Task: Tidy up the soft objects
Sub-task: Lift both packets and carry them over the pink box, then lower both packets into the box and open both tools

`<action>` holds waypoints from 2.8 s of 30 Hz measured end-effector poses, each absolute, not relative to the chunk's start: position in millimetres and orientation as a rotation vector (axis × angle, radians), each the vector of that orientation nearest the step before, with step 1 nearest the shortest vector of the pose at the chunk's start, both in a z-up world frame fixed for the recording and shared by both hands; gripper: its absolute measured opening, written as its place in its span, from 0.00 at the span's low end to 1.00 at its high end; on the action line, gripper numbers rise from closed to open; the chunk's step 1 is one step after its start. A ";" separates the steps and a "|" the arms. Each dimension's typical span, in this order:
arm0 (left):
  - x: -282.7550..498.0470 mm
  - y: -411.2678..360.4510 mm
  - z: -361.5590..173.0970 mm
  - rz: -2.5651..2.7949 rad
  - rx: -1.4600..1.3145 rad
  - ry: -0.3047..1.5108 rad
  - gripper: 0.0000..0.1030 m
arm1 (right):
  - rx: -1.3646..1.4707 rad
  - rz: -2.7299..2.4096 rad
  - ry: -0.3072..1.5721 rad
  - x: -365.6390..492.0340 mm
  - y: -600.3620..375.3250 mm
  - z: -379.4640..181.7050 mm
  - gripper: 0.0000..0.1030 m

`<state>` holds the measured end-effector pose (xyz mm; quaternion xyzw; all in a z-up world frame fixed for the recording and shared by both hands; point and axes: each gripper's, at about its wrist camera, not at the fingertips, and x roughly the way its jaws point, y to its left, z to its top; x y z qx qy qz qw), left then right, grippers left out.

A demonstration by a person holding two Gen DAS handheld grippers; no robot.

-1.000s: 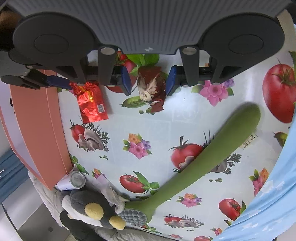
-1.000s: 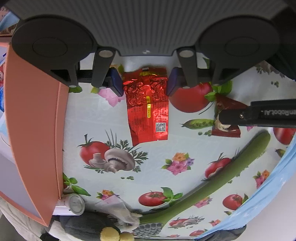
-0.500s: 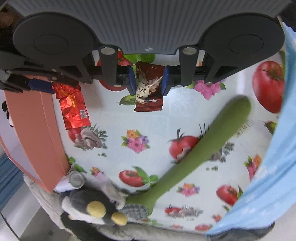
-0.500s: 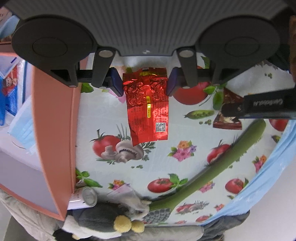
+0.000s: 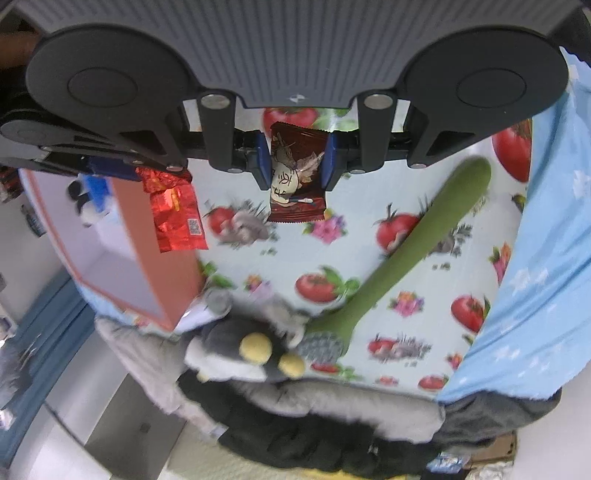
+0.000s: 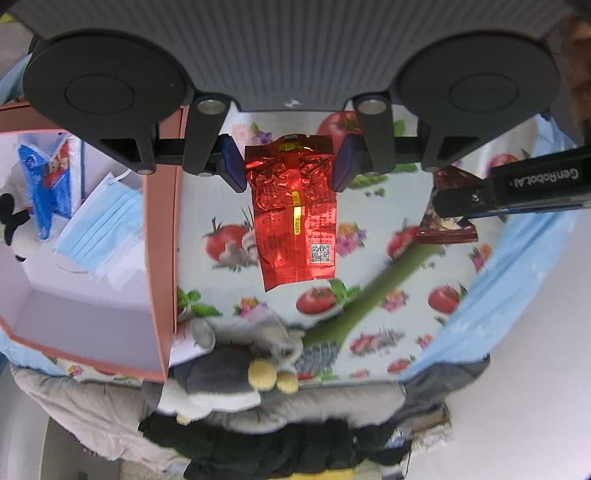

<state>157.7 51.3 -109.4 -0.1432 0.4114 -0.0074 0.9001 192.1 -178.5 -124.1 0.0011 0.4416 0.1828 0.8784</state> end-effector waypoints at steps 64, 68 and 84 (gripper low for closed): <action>297.6 -221.7 -105.6 -0.488 -0.085 0.948 0.33 | 0.285 -0.039 0.844 205.6 -419.8 -107.9 0.53; 322.1 -236.8 -121.1 -0.489 -0.059 0.973 0.33 | 0.296 -0.045 0.872 226.3 -430.7 -125.3 0.53; 335.5 -248.0 -124.4 -0.495 -0.049 0.984 0.55 | 0.335 -0.056 0.905 248.3 -446.2 -142.0 0.58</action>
